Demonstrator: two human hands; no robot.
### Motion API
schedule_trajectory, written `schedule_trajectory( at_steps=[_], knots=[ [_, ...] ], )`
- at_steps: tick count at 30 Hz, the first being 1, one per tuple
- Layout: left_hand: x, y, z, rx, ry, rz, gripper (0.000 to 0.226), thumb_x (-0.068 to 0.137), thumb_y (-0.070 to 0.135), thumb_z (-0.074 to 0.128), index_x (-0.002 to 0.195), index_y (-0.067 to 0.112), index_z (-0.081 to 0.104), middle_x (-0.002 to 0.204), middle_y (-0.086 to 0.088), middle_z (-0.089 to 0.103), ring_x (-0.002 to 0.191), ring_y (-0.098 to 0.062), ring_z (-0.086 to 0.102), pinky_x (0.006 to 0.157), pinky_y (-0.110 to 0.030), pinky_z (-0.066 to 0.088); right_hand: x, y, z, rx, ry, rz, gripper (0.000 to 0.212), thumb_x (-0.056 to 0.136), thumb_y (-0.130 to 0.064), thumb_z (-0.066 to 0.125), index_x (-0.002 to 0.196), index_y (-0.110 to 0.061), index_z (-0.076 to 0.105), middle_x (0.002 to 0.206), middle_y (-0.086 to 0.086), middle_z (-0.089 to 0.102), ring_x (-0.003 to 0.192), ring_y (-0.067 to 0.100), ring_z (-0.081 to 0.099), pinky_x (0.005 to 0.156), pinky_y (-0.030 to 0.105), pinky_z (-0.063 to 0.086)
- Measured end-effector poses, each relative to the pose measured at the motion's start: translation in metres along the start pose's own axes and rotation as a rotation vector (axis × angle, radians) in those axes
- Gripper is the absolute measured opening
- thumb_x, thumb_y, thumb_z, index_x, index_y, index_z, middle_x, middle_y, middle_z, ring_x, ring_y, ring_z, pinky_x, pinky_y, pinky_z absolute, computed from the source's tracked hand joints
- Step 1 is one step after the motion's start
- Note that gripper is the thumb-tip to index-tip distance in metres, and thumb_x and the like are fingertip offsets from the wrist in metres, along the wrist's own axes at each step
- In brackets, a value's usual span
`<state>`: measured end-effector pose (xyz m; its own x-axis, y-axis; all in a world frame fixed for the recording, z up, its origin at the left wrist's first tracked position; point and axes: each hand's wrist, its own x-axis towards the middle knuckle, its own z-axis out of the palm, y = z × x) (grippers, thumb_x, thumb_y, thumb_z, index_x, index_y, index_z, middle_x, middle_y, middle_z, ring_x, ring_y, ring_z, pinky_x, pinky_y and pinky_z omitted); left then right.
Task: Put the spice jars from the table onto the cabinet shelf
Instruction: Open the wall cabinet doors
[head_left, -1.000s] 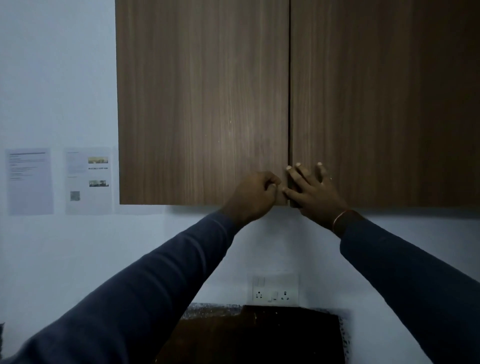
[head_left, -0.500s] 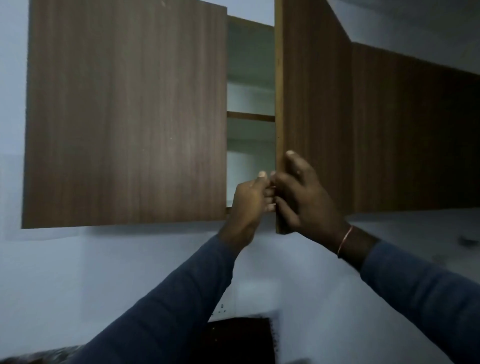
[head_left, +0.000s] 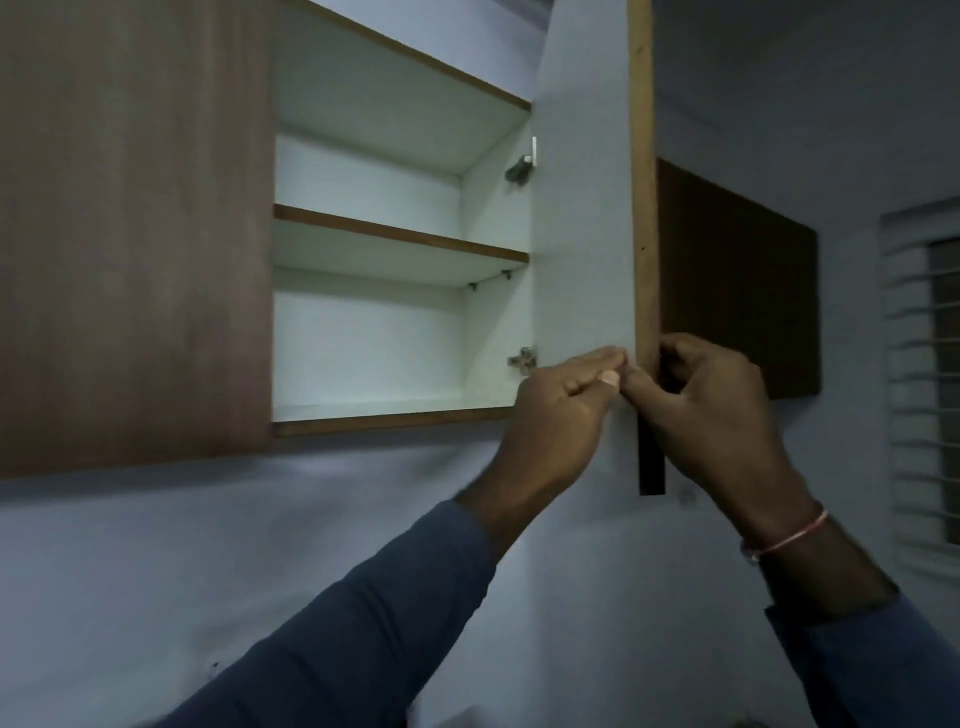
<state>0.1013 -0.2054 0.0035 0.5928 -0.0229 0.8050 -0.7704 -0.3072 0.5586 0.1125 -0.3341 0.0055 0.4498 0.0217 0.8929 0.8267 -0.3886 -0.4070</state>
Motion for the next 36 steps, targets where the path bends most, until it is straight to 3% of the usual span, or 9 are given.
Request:
schedule_trajectory(
  at_steps=[3,7,11,16,18,22,24,29,36],
  knots=[
    [0.013,-0.018,0.05,0.247,-0.179,0.155,0.049,0.093,0.001,0.051,0.139,0.013,0.047,0.151,-0.001,0.039,0.135,-0.001,0.032,0.115,-0.024,0.029,0.001,0.04,-0.039,-0.008,0.126,0.058,0.025,0.089,-0.027,0.064,0.11,-0.014,0.069,0.097,-0.006,0.07,0.087,0.007,0.068,0.075,0.024,0.056],
    [0.033,-0.051,0.112,0.54,-0.343,0.266,0.065,0.085,0.0,0.052,0.146,0.016,0.038,0.159,-0.004,0.021,0.143,-0.021,0.028,0.117,-0.03,0.026,0.012,0.109,-0.08,0.002,0.232,0.216,0.031,0.094,-0.024,0.059,0.119,-0.007,0.066,0.109,0.008,0.071,0.094,0.02,0.07,0.083,0.042,0.059],
    [0.052,-0.068,0.159,0.675,-0.444,0.22,0.07,0.086,0.005,0.056,0.15,0.017,0.029,0.162,-0.002,0.006,0.145,-0.023,0.021,0.117,-0.034,0.026,0.027,0.16,-0.105,-0.038,0.257,0.299,0.033,0.096,-0.022,0.057,0.122,-0.003,0.064,0.112,0.014,0.07,0.094,0.021,0.067,0.081,0.036,0.056],
    [0.066,-0.08,0.172,0.728,-0.438,0.263,0.066,0.086,0.008,0.055,0.148,0.016,0.034,0.161,-0.002,0.011,0.142,-0.022,0.028,0.114,-0.033,0.032,0.03,0.19,-0.102,-0.049,0.291,0.357,0.034,0.096,-0.02,0.057,0.126,-0.006,0.062,0.116,0.011,0.069,0.103,0.023,0.066,0.091,0.043,0.055],
    [0.065,-0.082,0.166,0.702,-0.439,0.272,0.064,0.088,0.008,0.052,0.148,0.016,0.032,0.16,-0.001,0.016,0.143,-0.019,0.028,0.115,-0.032,0.03,0.022,0.188,-0.089,-0.082,0.383,0.317,0.033,0.093,-0.015,0.059,0.124,-0.006,0.063,0.118,0.011,0.067,0.108,0.026,0.064,0.096,0.037,0.051],
    [0.058,-0.087,0.138,0.773,-0.304,0.258,0.054,0.093,0.026,0.05,0.146,0.022,0.037,0.151,0.0,0.041,0.138,-0.018,0.039,0.113,-0.033,0.032,0.005,0.158,-0.035,-0.349,0.659,-0.052,0.026,0.086,-0.005,0.06,0.111,-0.006,0.067,0.129,0.019,0.051,0.125,0.028,0.044,0.107,0.025,0.032],
    [0.053,-0.093,0.107,0.832,-0.201,0.187,0.046,0.092,0.031,0.051,0.137,0.022,0.048,0.139,0.0,0.054,0.126,-0.02,0.051,0.104,-0.035,0.041,0.006,0.144,0.005,-0.21,0.578,-0.141,0.018,0.085,-0.004,0.06,0.099,-0.007,0.07,0.117,0.016,0.058,0.116,0.027,0.051,0.102,0.02,0.034],
    [0.036,-0.107,-0.021,1.092,0.03,0.021,0.023,0.088,0.028,0.053,0.102,0.014,0.065,0.101,-0.005,0.069,0.092,-0.025,0.063,0.077,-0.04,0.054,0.018,0.096,0.129,0.06,0.064,-0.095,0.014,0.087,-0.008,0.059,0.092,-0.009,0.072,0.091,0.004,0.072,0.086,0.019,0.064,0.079,0.021,0.042],
    [-0.019,-0.083,-0.213,1.606,0.21,-0.267,0.051,0.083,0.024,0.055,0.13,0.005,0.05,0.126,-0.013,0.055,0.115,-0.033,0.052,0.091,-0.04,0.047,0.021,-0.008,0.285,0.462,-0.334,-0.072,0.017,0.09,-0.016,0.059,0.091,-0.006,0.073,0.089,0.005,0.074,0.084,0.018,0.066,0.079,0.03,0.051]
  ],
)
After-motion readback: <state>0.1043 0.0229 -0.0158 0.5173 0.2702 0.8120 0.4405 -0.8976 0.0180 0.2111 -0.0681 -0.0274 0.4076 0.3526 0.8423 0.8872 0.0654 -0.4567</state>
